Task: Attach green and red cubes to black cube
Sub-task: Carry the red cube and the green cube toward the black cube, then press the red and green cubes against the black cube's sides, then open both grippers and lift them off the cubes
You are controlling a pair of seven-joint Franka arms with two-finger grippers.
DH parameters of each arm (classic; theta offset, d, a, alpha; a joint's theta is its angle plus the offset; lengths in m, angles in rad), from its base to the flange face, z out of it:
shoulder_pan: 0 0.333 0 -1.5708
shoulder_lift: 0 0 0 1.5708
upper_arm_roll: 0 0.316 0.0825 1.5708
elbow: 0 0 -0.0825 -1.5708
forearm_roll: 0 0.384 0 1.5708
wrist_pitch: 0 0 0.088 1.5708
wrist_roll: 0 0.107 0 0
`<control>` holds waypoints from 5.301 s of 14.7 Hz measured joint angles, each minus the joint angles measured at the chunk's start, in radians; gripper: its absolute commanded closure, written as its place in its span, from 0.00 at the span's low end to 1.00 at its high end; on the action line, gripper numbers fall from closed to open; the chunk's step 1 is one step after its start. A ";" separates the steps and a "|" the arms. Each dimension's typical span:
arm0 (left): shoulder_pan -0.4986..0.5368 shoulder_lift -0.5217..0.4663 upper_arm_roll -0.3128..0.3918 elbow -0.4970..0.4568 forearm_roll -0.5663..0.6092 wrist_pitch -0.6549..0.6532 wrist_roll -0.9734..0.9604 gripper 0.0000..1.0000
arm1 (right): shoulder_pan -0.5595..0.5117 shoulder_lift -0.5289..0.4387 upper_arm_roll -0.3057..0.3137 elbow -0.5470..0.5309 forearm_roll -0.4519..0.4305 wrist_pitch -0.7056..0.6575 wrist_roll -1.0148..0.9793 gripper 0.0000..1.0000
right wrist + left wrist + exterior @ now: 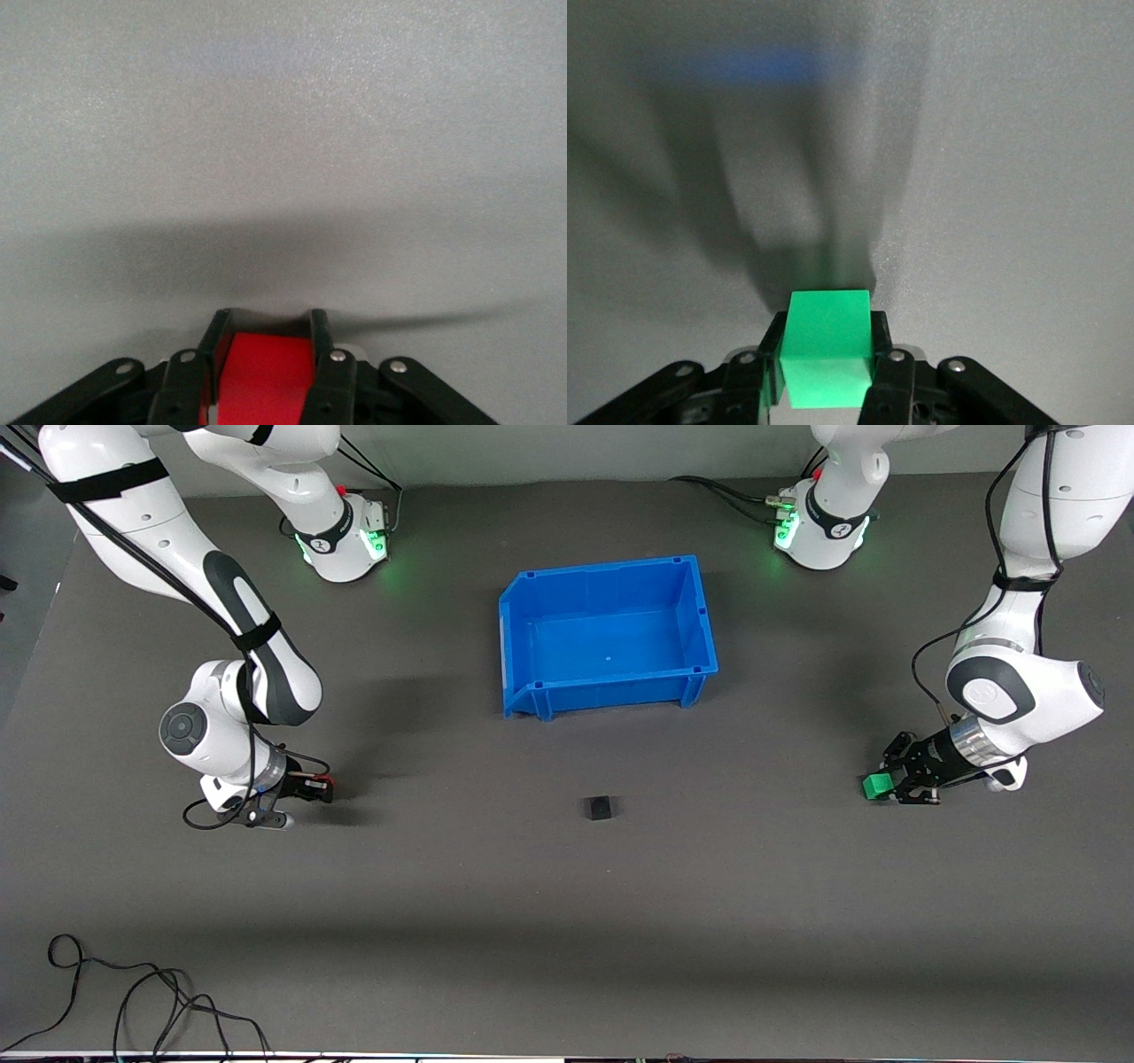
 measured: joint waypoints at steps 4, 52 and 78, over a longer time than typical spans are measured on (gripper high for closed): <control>0.000 -0.004 0.000 0.026 -0.002 -0.002 -0.002 0.73 | 0.004 -0.005 0.004 0.017 0.001 0.001 0.148 1.00; -0.775 0.286 -0.027 0.450 0.185 0.193 -0.978 0.75 | 0.623 0.553 0.011 0.973 0.001 -0.301 2.133 1.00; -0.774 0.344 -0.001 0.540 0.233 0.216 -1.073 0.00 | 0.592 0.573 -0.006 0.997 0.000 -0.248 2.043 0.20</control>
